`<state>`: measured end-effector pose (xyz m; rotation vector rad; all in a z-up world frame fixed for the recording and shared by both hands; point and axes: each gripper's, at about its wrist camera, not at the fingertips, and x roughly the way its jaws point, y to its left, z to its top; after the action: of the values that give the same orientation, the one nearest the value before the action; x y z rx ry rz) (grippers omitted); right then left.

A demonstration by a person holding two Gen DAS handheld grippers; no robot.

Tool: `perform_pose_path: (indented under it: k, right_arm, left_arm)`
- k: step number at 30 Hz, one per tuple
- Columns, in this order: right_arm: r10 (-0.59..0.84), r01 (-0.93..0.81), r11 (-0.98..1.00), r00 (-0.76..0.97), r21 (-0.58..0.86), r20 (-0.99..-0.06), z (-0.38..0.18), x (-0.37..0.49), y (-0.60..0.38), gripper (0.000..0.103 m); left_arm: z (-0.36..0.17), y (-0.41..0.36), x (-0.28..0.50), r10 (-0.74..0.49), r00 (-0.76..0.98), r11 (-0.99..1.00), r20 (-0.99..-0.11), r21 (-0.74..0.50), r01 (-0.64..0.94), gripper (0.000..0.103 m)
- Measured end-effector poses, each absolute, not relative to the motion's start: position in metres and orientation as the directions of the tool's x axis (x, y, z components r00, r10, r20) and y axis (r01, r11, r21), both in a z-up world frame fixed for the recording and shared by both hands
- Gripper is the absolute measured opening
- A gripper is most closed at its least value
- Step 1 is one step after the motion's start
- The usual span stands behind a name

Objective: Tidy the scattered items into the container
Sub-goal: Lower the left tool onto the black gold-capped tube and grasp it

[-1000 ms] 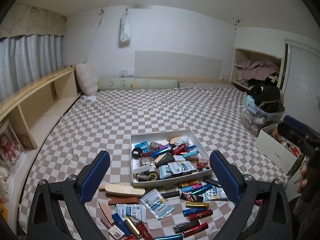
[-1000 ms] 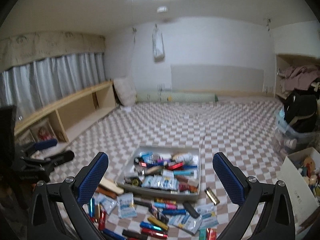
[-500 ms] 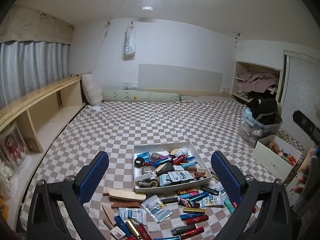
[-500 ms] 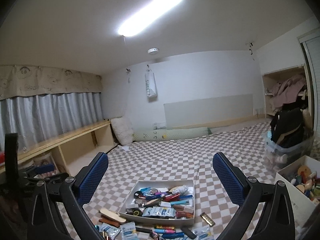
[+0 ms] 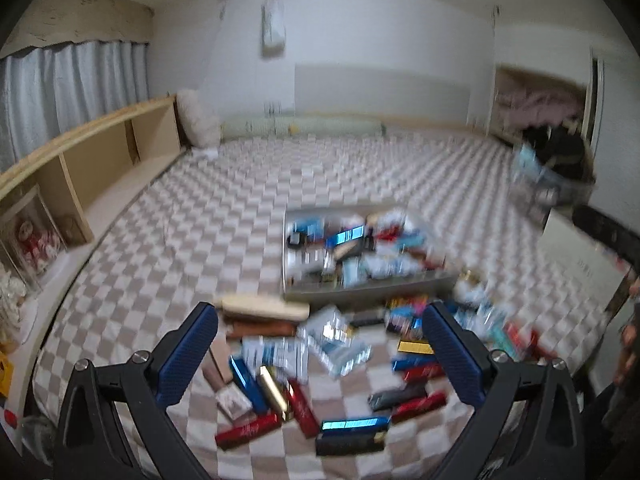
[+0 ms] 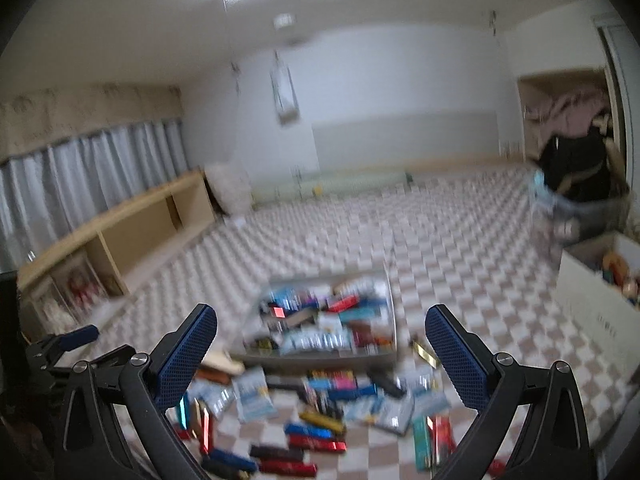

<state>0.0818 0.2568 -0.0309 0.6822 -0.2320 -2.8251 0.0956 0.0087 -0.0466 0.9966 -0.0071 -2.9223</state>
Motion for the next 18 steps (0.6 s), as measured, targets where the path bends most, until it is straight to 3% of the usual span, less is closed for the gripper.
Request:
perform_pose_path:
  k: [11,18]
  right_arm:
    - [-0.258,0.167,-0.965,-0.726,0.201,-0.638,-0.108,0.057,0.235,0.103]
    - [-0.279,0.200,-0.960,-0.610,0.196,-0.742,-0.148,0.049,0.217,0.103]
  left_arm:
    - [-0.137,0.033,0.086,-0.114,-0.618,-0.993,-0.778,0.115,0.038,0.102]
    - [-0.178,0.033,0.087,-0.074,-0.493,-0.997,-0.867,0.070,0.026,0.101]
